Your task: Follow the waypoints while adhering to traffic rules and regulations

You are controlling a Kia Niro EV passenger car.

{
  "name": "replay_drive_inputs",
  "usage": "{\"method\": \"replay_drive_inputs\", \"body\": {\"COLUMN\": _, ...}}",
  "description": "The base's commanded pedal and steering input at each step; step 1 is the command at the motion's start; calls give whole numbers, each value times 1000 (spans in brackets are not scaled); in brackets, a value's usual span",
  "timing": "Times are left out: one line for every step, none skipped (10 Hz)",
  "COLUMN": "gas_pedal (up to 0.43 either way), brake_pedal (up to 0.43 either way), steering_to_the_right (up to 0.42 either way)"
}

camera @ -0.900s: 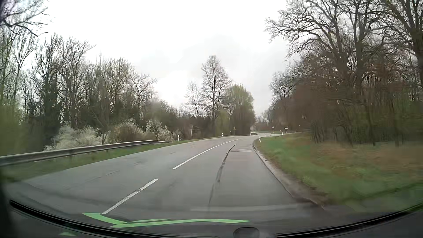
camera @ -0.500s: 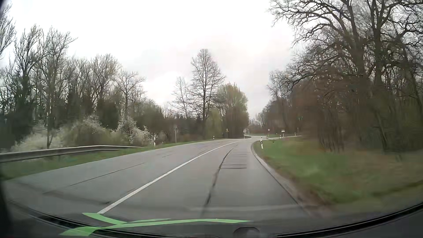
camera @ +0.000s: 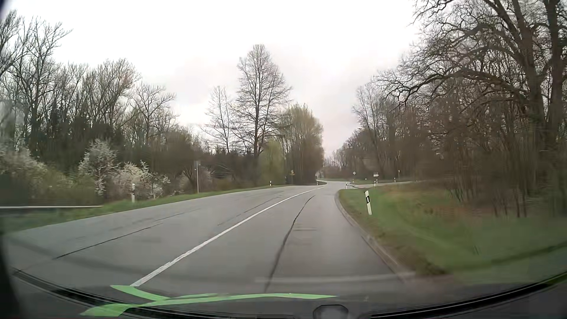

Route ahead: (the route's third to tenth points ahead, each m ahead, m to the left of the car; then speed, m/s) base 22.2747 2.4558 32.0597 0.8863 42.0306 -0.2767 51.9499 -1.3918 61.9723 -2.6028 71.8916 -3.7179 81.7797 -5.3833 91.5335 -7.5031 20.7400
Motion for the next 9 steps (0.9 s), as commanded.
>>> {"method": "replay_drive_inputs", "body": {"gas_pedal": 138, "brake_pedal": 0, "steering_to_the_right": 17}}
{"method": "replay_drive_inputs", "body": {"gas_pedal": 150, "brake_pedal": 0, "steering_to_the_right": 16}}
{"method": "replay_drive_inputs", "body": {"gas_pedal": 150, "brake_pedal": 0, "steering_to_the_right": 15}}
{"method": "replay_drive_inputs", "body": {"gas_pedal": 150, "brake_pedal": 0, "steering_to_the_right": 15}}
{"method": "replay_drive_inputs", "body": {"gas_pedal": 150, "brake_pedal": 0, "steering_to_the_right": 15}}
{"method": "replay_drive_inputs", "body": {"gas_pedal": 150, "brake_pedal": 0, "steering_to_the_right": 15}}
{"method": "replay_drive_inputs", "body": {"gas_pedal": 150, "brake_pedal": 0, "steering_to_the_right": 15}}
{"method": "replay_drive_inputs", "body": {"gas_pedal": 150, "brake_pedal": 0, "steering_to_the_right": 15}}
{"method": "replay_drive_inputs", "body": {"gas_pedal": 150, "brake_pedal": 0, "steering_to_the_right": 10}}
